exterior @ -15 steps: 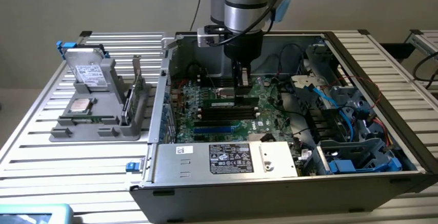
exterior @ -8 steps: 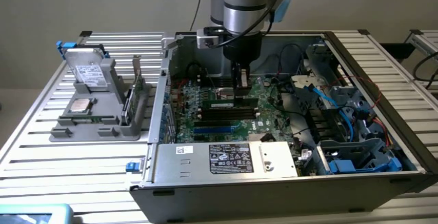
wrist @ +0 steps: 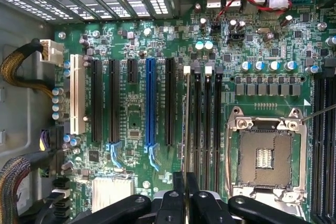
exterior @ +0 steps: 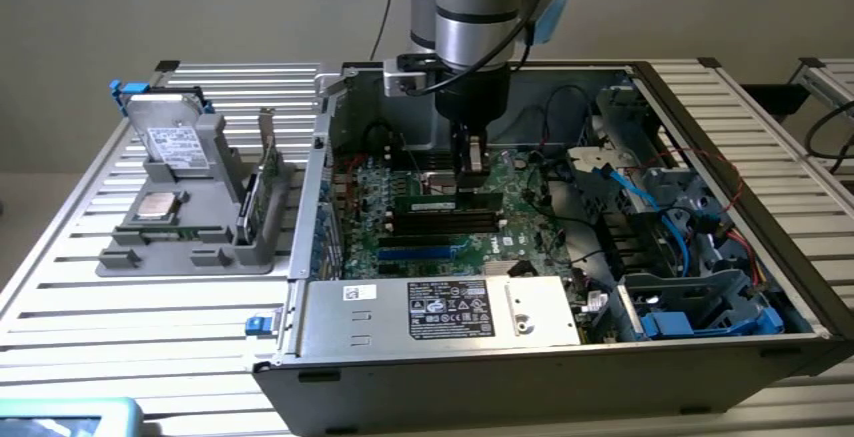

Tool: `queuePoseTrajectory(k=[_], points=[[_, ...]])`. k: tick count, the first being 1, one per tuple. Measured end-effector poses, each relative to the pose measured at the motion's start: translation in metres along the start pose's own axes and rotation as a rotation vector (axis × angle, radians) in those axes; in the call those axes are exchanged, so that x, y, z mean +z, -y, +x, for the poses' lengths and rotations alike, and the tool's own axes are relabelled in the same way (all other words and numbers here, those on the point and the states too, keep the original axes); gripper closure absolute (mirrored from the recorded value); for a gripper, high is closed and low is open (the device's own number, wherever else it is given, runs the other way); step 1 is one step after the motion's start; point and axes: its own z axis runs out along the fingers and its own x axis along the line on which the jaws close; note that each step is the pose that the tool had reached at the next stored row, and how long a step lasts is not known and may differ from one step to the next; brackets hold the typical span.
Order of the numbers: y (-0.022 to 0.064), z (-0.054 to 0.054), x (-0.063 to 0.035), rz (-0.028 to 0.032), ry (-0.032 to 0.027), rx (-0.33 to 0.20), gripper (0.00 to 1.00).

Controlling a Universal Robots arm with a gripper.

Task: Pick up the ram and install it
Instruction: 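Insert the ram into the slot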

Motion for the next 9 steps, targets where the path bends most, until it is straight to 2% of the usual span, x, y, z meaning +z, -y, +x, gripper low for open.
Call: queuePoseTrajectory(k=[2,5,6,9], points=[[0.0,-0.0001,0.0004,0.0,0.004,0.0,0.87],[0.0,0.0001,0.0015,-0.0011,0.0167,0.0,0.87],[0.0,0.0001,0.002,-0.0021,0.0193,0.0,0.87],[0.0,0.0001,0.0025,-0.006,0.0193,0.0,0.87]])
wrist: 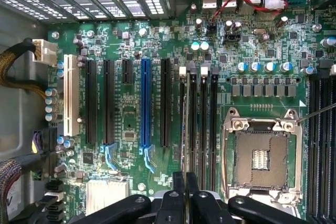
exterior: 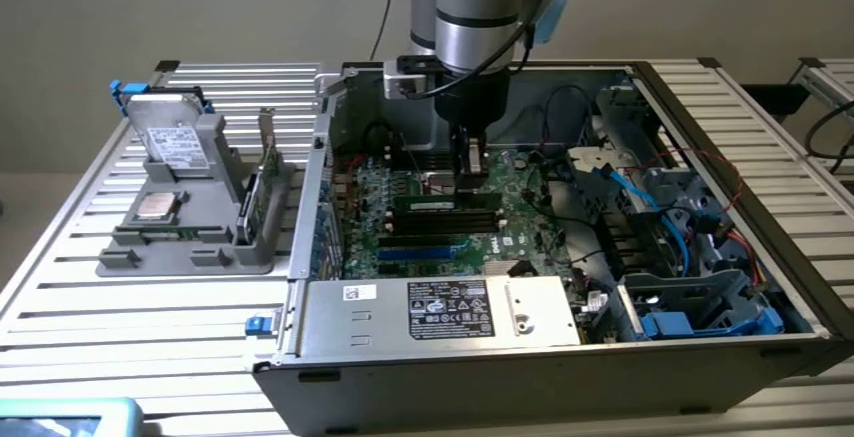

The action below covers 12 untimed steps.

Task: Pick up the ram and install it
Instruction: 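Insert the ram into the slot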

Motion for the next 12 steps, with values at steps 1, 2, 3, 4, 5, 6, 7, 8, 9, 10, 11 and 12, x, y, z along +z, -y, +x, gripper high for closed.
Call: queuePoseTrajectory(k=[1,2,3,4,5,6,7,8,9,10,11,12], points=[[0.0001,-0.0001,0.0004,-0.0007,0.0,0.0,0.87],[0.0002,-0.0001,0.0007,-0.0008,0.0,0.0,0.87],[0.0009,-0.0002,0.0013,-0.0008,0.0,0.0,0.87],[0.0015,-0.0003,0.002,-0.0008,-0.0002,0.0,0.87],[0.002,-0.0003,0.0027,-0.0009,-0.0005,0.0,0.87],[0.0021,-0.0005,0.0034,-0.0009,-0.002,0.0,0.87],[0.0021,-0.0005,0.0039,-0.0009,-0.0054,0.0,0.87],[0.0021,-0.0005,0.0041,-0.0008,-0.01,0.0,0.87],[0.0022,-0.0006,0.0042,-0.0008,-0.0148,0.0,0.87],[0.0022,-0.0006,0.0043,-0.0007,-0.0187,0.0,0.87],[0.0023,-0.0006,0.0044,-0.0007,-0.0216,-0.001,0.87],[0.0023,-0.0006,0.0046,-0.0007,-0.022,-0.001,0.87]])
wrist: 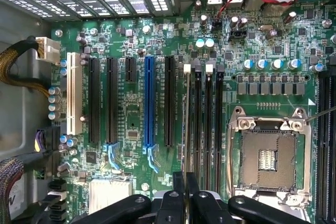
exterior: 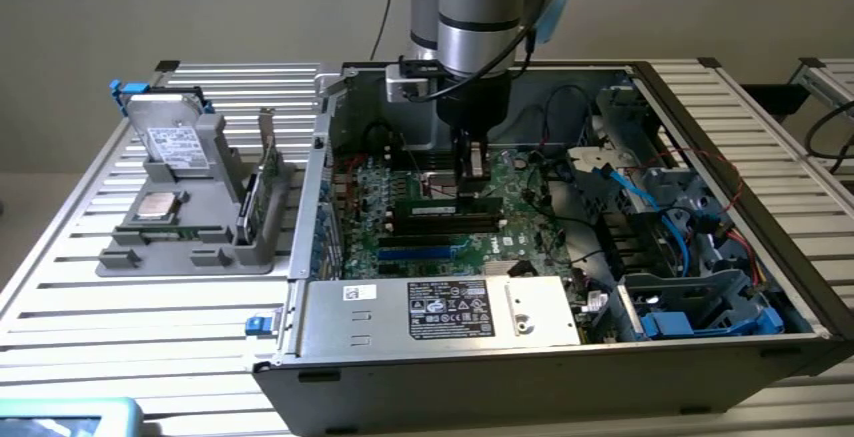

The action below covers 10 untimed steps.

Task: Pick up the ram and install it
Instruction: 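Insert the ram into the slot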

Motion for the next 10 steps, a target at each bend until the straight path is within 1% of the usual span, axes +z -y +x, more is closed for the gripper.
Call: queuePoseTrajectory(k=[5,10], points=[[-0.0001,-0.0008,0.002,0.0005,-0.0001,-0.003,0.87],[0.0,-0.003,0.0028,0.0023,-0.0002,-0.015,0.87]])
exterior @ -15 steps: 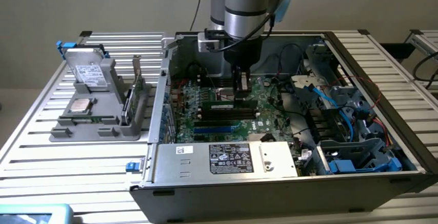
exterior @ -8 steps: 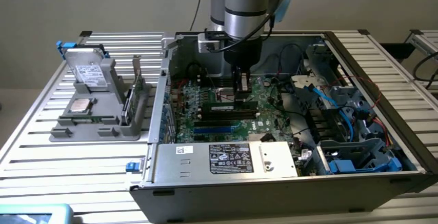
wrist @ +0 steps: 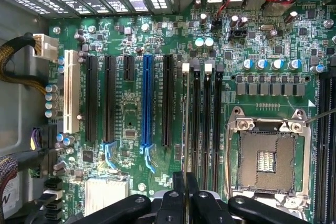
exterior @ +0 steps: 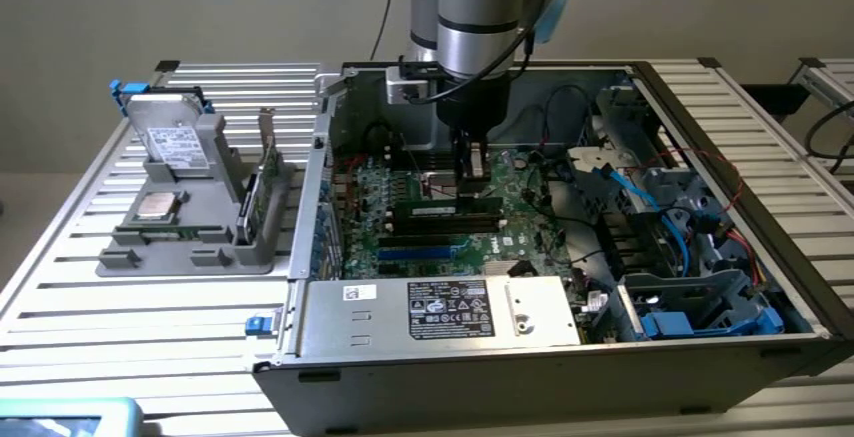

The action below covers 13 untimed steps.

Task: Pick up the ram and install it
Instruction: 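Insert the ram into the slot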

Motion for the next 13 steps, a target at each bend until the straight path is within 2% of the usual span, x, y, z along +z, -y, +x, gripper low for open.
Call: queuePoseTrajectory(k=[10,13], points=[[-0.0002,-0.0011,0.0058,-0.0001,-0.0089,0.0,0.87],[-0.0005,-0.0025,0.0066,-0.0002,-0.0095,0.0,0.87]])
